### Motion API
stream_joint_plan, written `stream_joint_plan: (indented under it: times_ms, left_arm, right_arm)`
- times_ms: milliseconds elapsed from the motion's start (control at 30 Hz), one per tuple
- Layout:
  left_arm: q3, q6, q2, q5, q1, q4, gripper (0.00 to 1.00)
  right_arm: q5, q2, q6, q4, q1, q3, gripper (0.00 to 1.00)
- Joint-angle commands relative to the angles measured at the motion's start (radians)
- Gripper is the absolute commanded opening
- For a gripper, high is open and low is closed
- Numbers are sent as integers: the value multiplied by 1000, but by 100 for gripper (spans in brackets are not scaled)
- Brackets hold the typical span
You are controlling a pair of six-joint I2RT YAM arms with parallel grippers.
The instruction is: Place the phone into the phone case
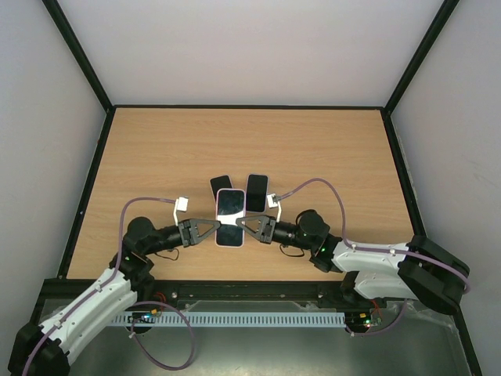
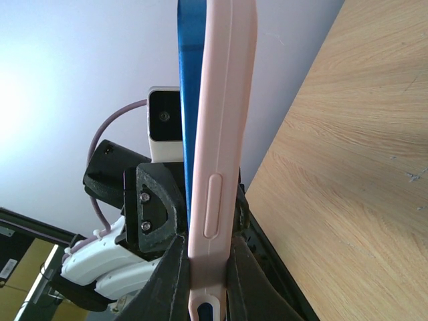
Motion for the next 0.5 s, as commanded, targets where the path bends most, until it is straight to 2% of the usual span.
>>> stream_joint_plan:
  times_ms: [0,133,300,400,467]
  left_arm:
    - [-8,15,23,35,2,81,33]
    - [-14,20,57,39,-4,105,28]
    - [-13,20,83,60,-15,144,13]
    - [-9,32,77,74,-16,145,3]
    - [-10,37,68,81,-16,142,2]
  right_arm:
    - [13,9,12,133,8,6,6]
    - [13,17,15,139,7,13,6]
    - [8,17,17,130,8,16,7]
    - [6,4,7,92,8,17,12]
    - [5,-11,8,69,8,14,17]
